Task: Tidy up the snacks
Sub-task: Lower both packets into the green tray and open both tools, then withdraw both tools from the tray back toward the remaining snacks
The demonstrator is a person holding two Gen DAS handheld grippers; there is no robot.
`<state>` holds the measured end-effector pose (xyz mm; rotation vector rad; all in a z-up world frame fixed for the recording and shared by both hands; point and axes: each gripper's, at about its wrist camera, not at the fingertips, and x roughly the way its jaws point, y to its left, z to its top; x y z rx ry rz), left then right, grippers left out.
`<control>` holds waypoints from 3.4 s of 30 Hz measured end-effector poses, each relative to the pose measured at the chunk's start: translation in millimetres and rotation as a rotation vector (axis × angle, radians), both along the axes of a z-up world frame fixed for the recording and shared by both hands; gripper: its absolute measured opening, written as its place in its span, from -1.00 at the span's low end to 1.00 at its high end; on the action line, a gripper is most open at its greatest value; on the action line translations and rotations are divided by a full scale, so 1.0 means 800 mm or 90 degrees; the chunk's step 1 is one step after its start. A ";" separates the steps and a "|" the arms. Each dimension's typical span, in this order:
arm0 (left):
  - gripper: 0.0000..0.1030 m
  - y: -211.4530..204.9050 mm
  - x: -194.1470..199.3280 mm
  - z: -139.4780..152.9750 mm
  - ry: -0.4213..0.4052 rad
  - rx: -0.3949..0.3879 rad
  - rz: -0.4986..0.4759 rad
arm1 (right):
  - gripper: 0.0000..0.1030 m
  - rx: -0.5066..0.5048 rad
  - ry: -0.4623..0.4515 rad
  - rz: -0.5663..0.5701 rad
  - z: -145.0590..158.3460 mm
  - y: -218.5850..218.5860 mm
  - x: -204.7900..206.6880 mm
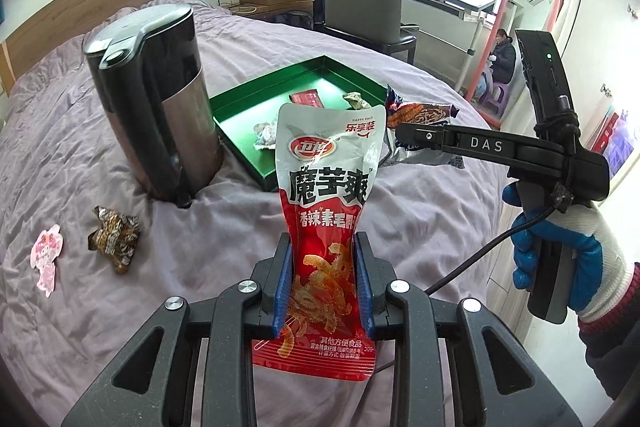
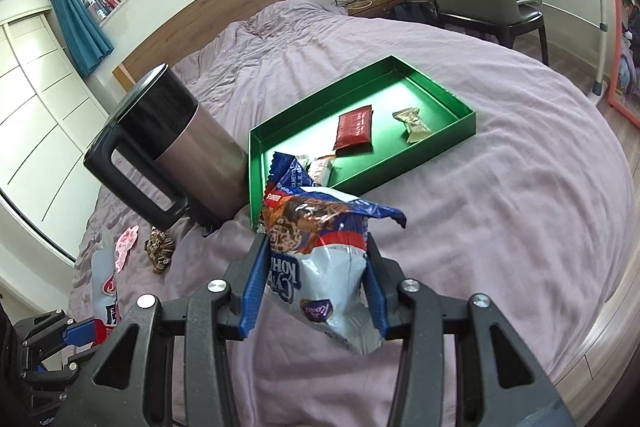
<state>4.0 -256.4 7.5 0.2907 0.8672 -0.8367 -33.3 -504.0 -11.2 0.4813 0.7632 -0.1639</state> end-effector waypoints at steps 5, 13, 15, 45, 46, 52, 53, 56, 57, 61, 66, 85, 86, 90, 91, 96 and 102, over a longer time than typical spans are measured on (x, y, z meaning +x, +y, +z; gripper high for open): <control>-0.53 -0.042 0.046 0.006 -0.008 -0.017 0.015 | 1.00 -0.026 0.000 -0.011 0.005 -0.033 0.030; -0.53 -0.105 0.131 0.001 -0.010 -0.019 0.044 | 1.00 -0.072 0.001 -0.010 0.002 -0.076 0.100; -0.52 -0.120 0.151 -0.006 -0.010 -0.013 0.054 | 1.00 -0.087 0.003 -0.003 -0.002 -0.084 0.121; -0.45 -0.206 0.272 -0.126 0.018 0.100 0.161 | 1.00 -0.173 0.102 0.028 -0.095 -0.159 0.270; -0.43 -0.206 0.273 -0.127 0.017 0.102 0.161 | 1.00 -0.175 0.103 0.028 -0.095 -0.159 0.271; -0.41 -0.209 0.271 -0.128 0.010 0.113 0.159 | 1.00 -0.184 0.111 0.027 -0.095 -0.157 0.272; -0.39 -0.210 0.271 -0.128 0.006 0.116 0.159 | 1.00 -0.185 0.114 0.027 -0.095 -0.158 0.273; -0.32 -0.210 0.269 -0.126 0.002 0.119 0.162 | 1.00 -0.188 0.117 0.023 -0.093 -0.158 0.272; -0.25 -0.210 0.269 -0.124 -0.002 0.120 0.163 | 1.00 -0.190 0.118 0.021 -0.092 -0.158 0.271; -0.07 -0.207 0.265 -0.112 -0.014 0.116 0.167 | 1.00 -0.200 0.116 0.015 -0.080 -0.158 0.266; -0.04 -0.200 0.251 -0.090 -0.025 0.099 0.161 | 1.00 -0.212 0.107 0.011 -0.055 -0.153 0.252; -0.02 -0.057 0.111 0.021 -0.089 0.039 0.151 | 1.00 -0.184 -0.025 0.042 0.097 -0.053 0.110; -0.02 -0.044 0.106 0.023 -0.091 0.039 0.161 | 1.00 -0.180 -0.031 0.048 0.103 -0.043 0.105; -0.02 0.005 0.085 0.028 -0.108 0.052 0.192 | 1.00 -0.174 -0.047 0.078 0.121 -0.004 0.082; -0.02 0.019 0.081 0.029 -0.108 0.051 0.198 | 1.00 -0.171 -0.050 0.085 0.124 0.005 0.076; 0.00 0.090 0.061 0.031 -0.111 0.053 0.243 | 1.00 -0.152 -0.060 0.122 0.132 0.053 0.049; 0.05 0.171 0.047 0.026 -0.112 0.053 0.300 | 1.00 -0.150 -0.041 0.175 0.122 0.121 0.033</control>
